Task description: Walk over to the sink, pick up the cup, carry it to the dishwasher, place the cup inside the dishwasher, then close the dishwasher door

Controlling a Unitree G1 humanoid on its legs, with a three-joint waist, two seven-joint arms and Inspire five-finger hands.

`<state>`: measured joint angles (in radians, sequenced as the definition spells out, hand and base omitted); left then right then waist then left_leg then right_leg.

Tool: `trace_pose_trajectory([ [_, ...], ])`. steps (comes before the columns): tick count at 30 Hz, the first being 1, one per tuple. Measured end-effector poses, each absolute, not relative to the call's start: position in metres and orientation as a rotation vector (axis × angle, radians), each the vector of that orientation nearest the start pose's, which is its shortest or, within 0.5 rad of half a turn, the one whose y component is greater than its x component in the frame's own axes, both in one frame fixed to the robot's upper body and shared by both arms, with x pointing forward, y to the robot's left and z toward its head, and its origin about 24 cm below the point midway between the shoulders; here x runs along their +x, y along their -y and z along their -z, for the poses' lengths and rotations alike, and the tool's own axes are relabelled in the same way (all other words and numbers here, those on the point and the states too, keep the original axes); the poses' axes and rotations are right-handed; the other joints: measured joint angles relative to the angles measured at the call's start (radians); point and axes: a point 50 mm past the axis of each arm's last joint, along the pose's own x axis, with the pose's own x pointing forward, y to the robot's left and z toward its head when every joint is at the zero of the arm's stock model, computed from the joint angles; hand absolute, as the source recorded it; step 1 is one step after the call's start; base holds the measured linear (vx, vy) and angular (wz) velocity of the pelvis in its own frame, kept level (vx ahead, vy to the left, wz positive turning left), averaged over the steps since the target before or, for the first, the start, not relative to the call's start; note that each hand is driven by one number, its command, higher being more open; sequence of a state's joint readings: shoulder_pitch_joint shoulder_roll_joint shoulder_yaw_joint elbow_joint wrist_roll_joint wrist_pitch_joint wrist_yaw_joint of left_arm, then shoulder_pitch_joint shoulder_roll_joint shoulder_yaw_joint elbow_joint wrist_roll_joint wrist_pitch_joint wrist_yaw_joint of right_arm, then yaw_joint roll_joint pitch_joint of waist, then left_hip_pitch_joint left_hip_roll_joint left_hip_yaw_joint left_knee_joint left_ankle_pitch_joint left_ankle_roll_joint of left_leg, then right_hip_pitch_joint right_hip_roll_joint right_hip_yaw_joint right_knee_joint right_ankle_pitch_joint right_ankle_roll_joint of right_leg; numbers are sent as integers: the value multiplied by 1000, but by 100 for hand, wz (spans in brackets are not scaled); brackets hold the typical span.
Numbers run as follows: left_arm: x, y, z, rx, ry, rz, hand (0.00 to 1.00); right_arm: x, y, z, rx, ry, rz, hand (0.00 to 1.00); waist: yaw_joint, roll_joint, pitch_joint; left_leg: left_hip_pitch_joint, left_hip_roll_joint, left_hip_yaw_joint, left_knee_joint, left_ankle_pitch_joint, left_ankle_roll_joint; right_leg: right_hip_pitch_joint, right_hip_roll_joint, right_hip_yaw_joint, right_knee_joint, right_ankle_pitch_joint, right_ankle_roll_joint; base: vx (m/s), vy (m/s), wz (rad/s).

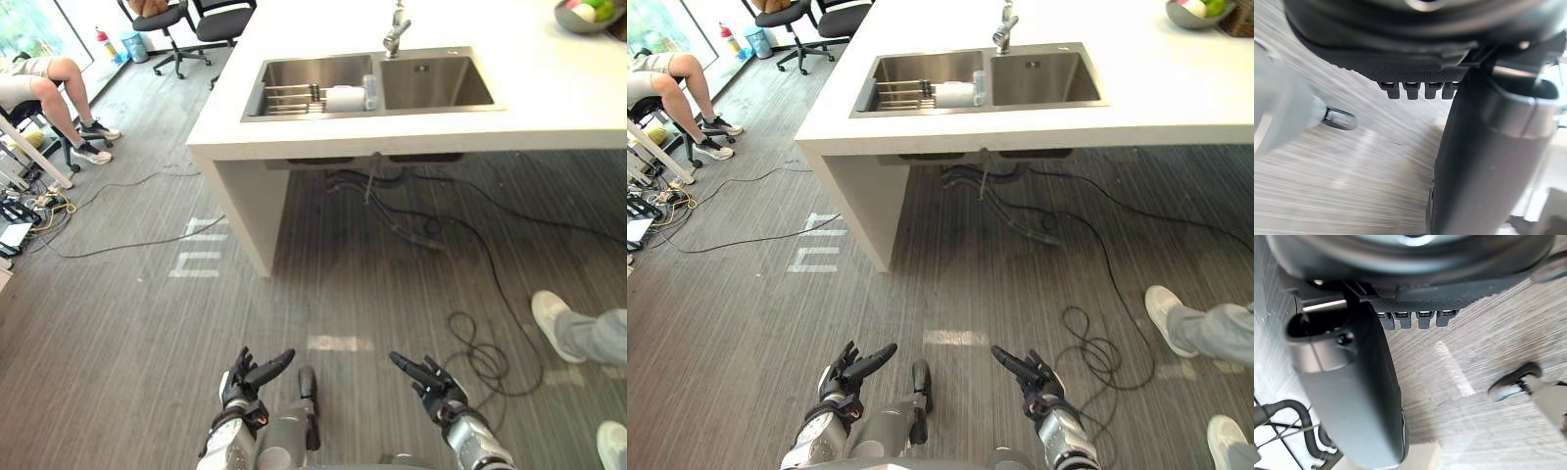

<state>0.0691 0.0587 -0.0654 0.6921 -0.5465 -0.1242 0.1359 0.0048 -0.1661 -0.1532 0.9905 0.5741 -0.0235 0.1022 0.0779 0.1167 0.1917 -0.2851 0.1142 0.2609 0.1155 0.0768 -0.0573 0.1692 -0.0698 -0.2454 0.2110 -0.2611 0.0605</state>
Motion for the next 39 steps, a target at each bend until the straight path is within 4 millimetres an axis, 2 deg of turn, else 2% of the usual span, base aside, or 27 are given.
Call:
trace_pose_trajectory([
  [1, 180, -173, 107, -388, -630, -330, 100, 131, 231, 141, 494, -850, 424, 100, 1, -32, -7, 1, -32, 28, 10, 8, 12, 18, -34, -9, -3, -17, -13, 445, 202, 59],
  [2, 183, -174, 104, -393, -611, -330, 100, 131, 232, 141, 498, -848, 429, 100, 2, -40, -5, 0, -47, 40, 11, 8, 13, 22, -48, -9, -2, -20, -19, 349, 147, 47],
  [5, 198, -178, 85, -404, -480, -337, 100, 133, 232, 141, 561, -831, 467, 100, 6, -48, -2, -20, -86, 47, 56, 9, 29, 23, -82, 27, 14, 9, -2, 424, 159, 37],
  [7, 205, -179, 69, -406, -394, -354, 100, 129, 233, 144, 610, -846, 513, 100, 30, -51, -7, -20, -93, 46, 88, -12, 79, -1, -98, 62, 87, 25, 18, 299, 93, 4],
  [8, 208, -179, 61, -410, -344, -365, 100, 125, 236, 145, 626, -854, 538, 100, 37, -55, -19, -13, -107, 49, 84, -28, 102, -48, -118, 85, 185, 40, 46, 271, 87, -2],
  [9, 210, -179, 56, -408, -313, -374, 100, 122, 237, 146, 637, -862, 556, 100, 37, -61, -27, 7, -123, 53, 60, -32, 107, -98, -139, 106, 280, 65, 110, 413, 139, -2],
  [10, 212, -181, 50, -404, -286, -378, 100, 119, 238, 147, 643, -871, 567, 100, 34, -67, -34, 33, -140, 57, 23, -38, 117, -155, -166, 124, 392, 107, 210, 415, 136, -11],
  [11, 213, -185, 42, -380, -249, -388, 100, 115, 234, 150, 658, -889, 577, 100, 30, -81, -43, 69, -153, 70, -11, -44, 126, -243, -188, 141, 576, 152, 213, 337, 93, -23],
  [13, 211, -191, 33, -360, -209, -418, 100, 108, 231, 154, 672, -914, 585, 100, 25, -93, -50, 136, -168, 88, -44, -58, 145, -367, -234, 103, 833, 150, 206, 330, 35, -34],
  [14, 209, -193, 27, -363, -185, -445, 100, 109, 236, 151, 687, -880, 608, 100, 9, -92, -50, 188, -174, 91, -57, -74, 151, -410, -264, 53, 901, 124, 158, 398, 5, -24],
  [15, 210, -194, 21, -366, -158, -456, 100, 108, 239, 151, 702, -865, 632, 100, 0, -91, -54, 229, -174, 89, -64, -91, 143, -447, -289, -2, 898, 80, 83, 332, -15, -10],
  [17, 215, -195, 10, -373, -111, -458, 100, 109, 243, 148, 712, -839, 648, 100, -10, -90, -56, 274, -157, 72, -57, -116, 125, -491, -309, -70, 774, 37, 24, 340, -111, 17],
  [19, 220, -194, 1, -384, -60, -454, 100, 106, 245, 147, 721, -816, 670, 100, -21, -72, -49, 288, -96, 44, 7, -146, 113, -495, -294, -134, 507, 43, 8, 330, -225, 36],
  [21, 222, -204, -13, -372, 24, -466, 100, 105, 244, 147, 747, -805, 676, 100, -17, -64, -44, 291, -12, 13, 104, -207, 66, -500, -265, -145, 215, 140, 10, 334, -347, 36],
  [23, 221, -214, -28, -363, 106, -485, 100, 98, 242, 149, 765, -812, 685, 100, -18, -73, -49, 317, 30, -33, 157, -268, 4, -496, -275, -141, 214, 289, -9, 317, -389, 53],
  [24, 219, -221, -37, -357, 158, -498, 100, 87, 238, 153, 785, -846, 697, 100, -17, -99, -64, 337, 36, -60, 172, -298, -29, -483, -285, -134, 261, 422, -37, 381, -500, 56],
  [25, 215, -227, -47, -364, 228, -517, 100, 70, 236, 158, 819, -881, 738, 100, -3, -114, -93, 354, 54, -82, 176, -332, -71, -457, -278, -140, 295, 336, 9, 456, -607, 43],
  [26, 209, -229, -61, -389, 313, -538, 100, 66, 241, 158, 823, -890, 756, 100, 5, -82, -96, 349, 94, -99, 175, -340, -79, -450, -242, -149, 296, 274, 1, 353, -483, 20],
  [27, 208, -229, -69, -399, 353, -539, 100, 64, 243, 157, 825, -891, 764, 100, 9, -62, -98, 344, 103, -115, 169, -338, -78, -452, -226, -156, 299, 254, -7, 261, -390, -1],
  [29, 204, -224, -98, -400, 495, -514, 100, 55, 246, 158, 843, -902, 796, 100, 18, -45, -108, 349, 127, -128, 140, -330, -86, -454, -188, -175, 296, 149, -20, 211, -321, -7],
  [30, 204, -222, -102, -391, 513, -509, 100, 52, 247, 159, 848, -909, 807, 100, 17, -40, -114, 347, 137, -130, 136, -330, -83, -453, -176, -177, 292, 141, -23, 181, -237, -9],
  [32, 206, -218, -110, -343, 547, -503, 100, 42, 245, 162, 862, -965, 813, 100, 16, -25, -138, 347, 153, -145, 111, -324, -44, -456, -144, -186, 275, 124, -29, 144, -141, -11],
  [33, 208, -220, -113, -326, 554, -520, 100, 38, 242, 163, 849, -1004, 796, 100, 17, -24, -150, 336, 153, -147, 98, -323, -6, -471, -132, -181, 265, 120, -25, 98, -80, -14],
  [35, 208, -224, -115, -310, 562, -560, 100, 36, 242, 164, 801, -1061, 752, 100, 17, -18, -155, 322, 151, -143, 104, -314, 22, -493, -123, -167, 261, 111, -34, 111, -44, -23],
  [37, 208, -227, -112, -291, 539, -592, 100, 31, 236, 166, 787, -1124, 721, 100, 17, -28, -150, 254, 146, -143, 235, -284, 38, -492, -117, -146, 234, 113, -31, 97, -45, -8],
  [38, 209, -226, -111, -283, 518, -594, 100, 29, 235, 167, 799, -1135, 730, 100, 12, -26, -138, 185, 155, -148, 385, -246, 46, -454, -97, -124, 187, 122, -30, 104, -58, 34],
  [39, 210, -223, -110, -280, 500, -574, 100, 28, 234, 167, 800, -1154, 732, 100, 7, -33, -115, 117, 159, -182, 540, -190, 28, -379, -92, -118, 126, 139, -38, 123, -25, 39],
])
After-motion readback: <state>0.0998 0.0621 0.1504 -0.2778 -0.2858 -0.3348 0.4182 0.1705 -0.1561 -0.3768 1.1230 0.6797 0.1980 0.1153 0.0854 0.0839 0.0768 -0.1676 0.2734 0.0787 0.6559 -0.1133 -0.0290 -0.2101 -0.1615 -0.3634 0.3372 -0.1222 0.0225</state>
